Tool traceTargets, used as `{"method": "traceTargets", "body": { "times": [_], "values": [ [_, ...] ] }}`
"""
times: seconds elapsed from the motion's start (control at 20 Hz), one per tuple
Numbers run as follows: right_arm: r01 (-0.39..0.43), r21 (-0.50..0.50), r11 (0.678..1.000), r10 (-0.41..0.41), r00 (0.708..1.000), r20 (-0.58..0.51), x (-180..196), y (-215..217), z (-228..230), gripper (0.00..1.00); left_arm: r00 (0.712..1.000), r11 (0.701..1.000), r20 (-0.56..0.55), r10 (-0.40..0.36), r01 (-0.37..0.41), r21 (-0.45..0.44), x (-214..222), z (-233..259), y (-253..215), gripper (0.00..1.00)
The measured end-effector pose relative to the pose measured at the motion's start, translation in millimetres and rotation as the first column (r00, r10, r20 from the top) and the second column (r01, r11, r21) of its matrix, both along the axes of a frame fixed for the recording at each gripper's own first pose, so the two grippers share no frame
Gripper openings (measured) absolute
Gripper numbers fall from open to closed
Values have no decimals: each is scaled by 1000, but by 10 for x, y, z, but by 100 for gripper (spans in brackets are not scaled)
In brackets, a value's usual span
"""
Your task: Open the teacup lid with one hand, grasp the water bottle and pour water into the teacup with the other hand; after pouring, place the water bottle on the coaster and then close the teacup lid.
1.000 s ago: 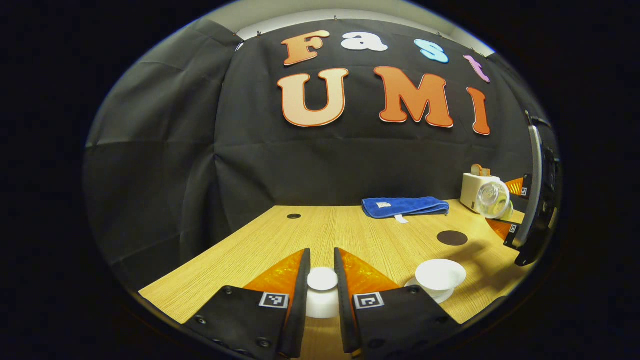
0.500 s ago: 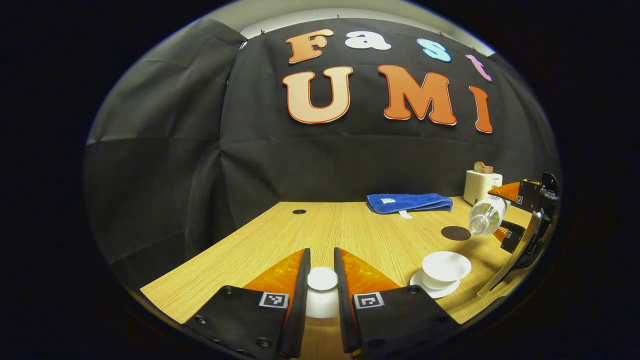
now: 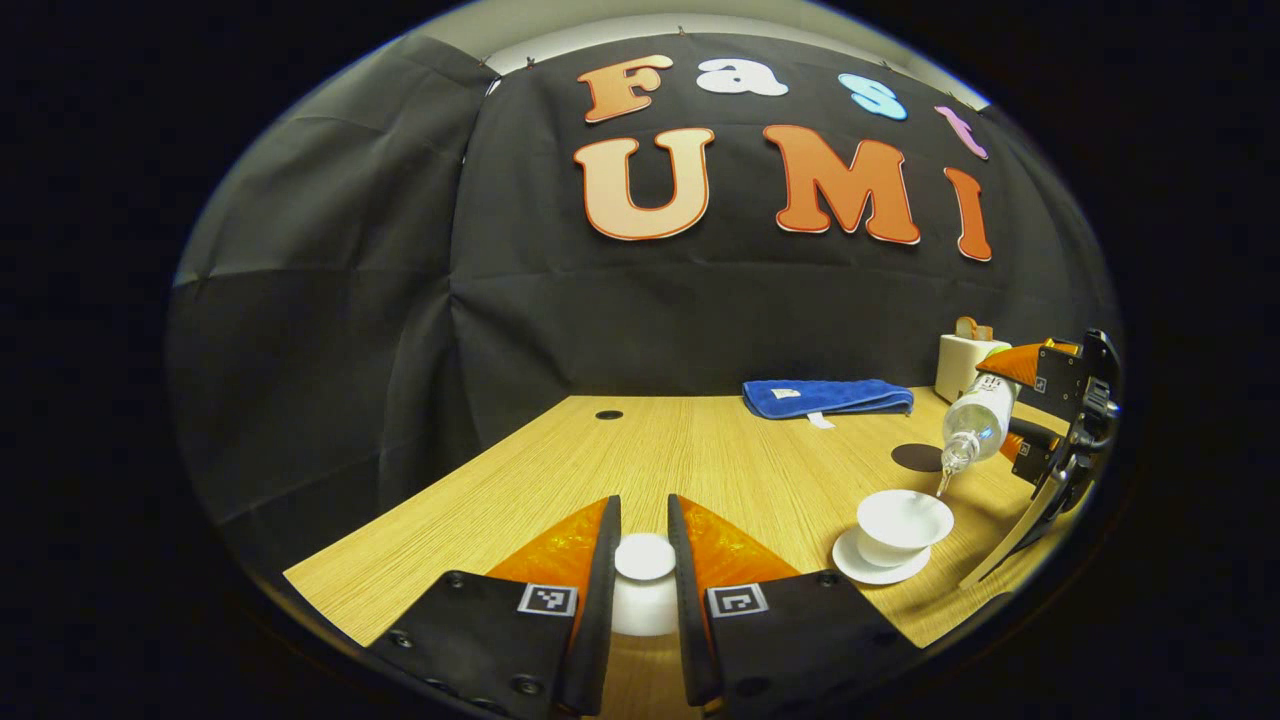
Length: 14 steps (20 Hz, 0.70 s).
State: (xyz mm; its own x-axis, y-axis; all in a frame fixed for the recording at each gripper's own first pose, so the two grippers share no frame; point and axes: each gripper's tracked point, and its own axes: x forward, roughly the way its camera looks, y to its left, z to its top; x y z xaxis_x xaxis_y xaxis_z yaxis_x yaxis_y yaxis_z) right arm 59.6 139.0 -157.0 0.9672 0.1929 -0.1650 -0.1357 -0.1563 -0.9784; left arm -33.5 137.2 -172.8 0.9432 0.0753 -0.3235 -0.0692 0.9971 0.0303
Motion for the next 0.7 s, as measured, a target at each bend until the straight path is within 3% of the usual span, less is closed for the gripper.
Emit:
{"method": "traceTargets", "body": {
  "times": [0.7],
  "values": [
    [-50,-105,993,65,987,149,37,73,181,58,1000,999,20,-7,6,37,-31,108,43,32]
  ]
}}
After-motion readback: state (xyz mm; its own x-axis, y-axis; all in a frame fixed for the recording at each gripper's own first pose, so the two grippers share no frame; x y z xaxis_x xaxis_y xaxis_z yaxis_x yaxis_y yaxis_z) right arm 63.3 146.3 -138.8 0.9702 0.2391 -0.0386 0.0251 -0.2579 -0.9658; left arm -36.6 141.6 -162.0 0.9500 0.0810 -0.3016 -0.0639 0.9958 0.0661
